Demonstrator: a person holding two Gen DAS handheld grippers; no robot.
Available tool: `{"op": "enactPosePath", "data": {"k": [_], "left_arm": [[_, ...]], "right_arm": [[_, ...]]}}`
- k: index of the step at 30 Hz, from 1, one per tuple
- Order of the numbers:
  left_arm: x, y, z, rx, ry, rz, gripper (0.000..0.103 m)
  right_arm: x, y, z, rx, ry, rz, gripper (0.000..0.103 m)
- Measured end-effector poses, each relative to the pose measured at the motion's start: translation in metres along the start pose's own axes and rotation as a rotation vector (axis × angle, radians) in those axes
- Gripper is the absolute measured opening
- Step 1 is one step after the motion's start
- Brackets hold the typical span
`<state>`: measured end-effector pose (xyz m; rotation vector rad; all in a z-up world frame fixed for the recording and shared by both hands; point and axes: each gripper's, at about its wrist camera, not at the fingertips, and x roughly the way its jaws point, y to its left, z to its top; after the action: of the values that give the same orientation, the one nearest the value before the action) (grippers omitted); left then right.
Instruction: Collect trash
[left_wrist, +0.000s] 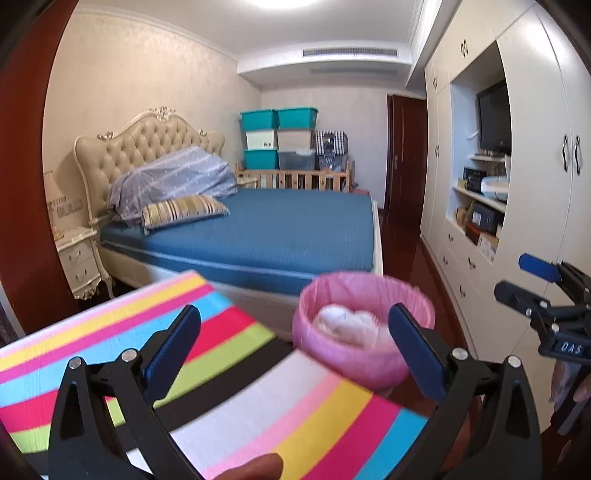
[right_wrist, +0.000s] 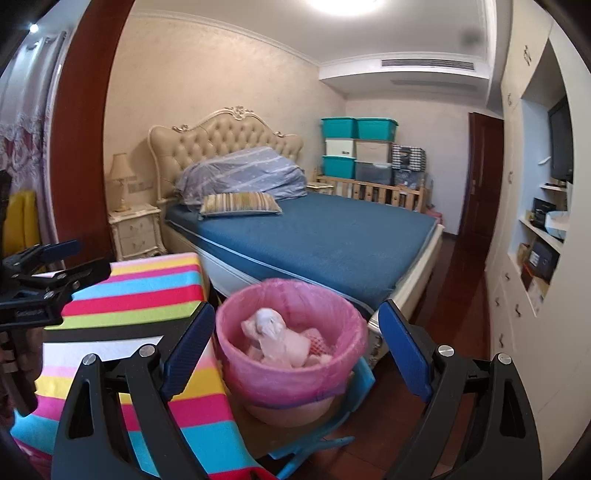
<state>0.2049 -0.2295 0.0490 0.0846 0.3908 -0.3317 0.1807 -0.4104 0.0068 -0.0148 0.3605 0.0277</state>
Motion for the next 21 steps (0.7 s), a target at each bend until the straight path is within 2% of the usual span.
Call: {"op": "enactPosePath", "data": {"k": [4,9,14,21], "left_arm": [[0.004,0.000,-0.026,0.020,0.037,-0.003,0.098],[0.010,-0.008,-0.046,0.066,0.058,-0.012,0.098],[0.008,-0.010,-0.050,0.065,0.047,-0.033,0.098],[0.008,-0.014,-0.050,0.069,0.042,-0.037,0.098]], "right_arm": [[0.002,0.003,-0.026,0.070,0.043,0.019,0.085],[0.007,0.021,-0.035,-0.017,0.076,-0.012,0.085],[0.007,0.031,-0.036,-0.040,0.076,0.003,0.085],[0.008,0.022,-0.036,-0.016,0.074,-0.008,0.085]]}}
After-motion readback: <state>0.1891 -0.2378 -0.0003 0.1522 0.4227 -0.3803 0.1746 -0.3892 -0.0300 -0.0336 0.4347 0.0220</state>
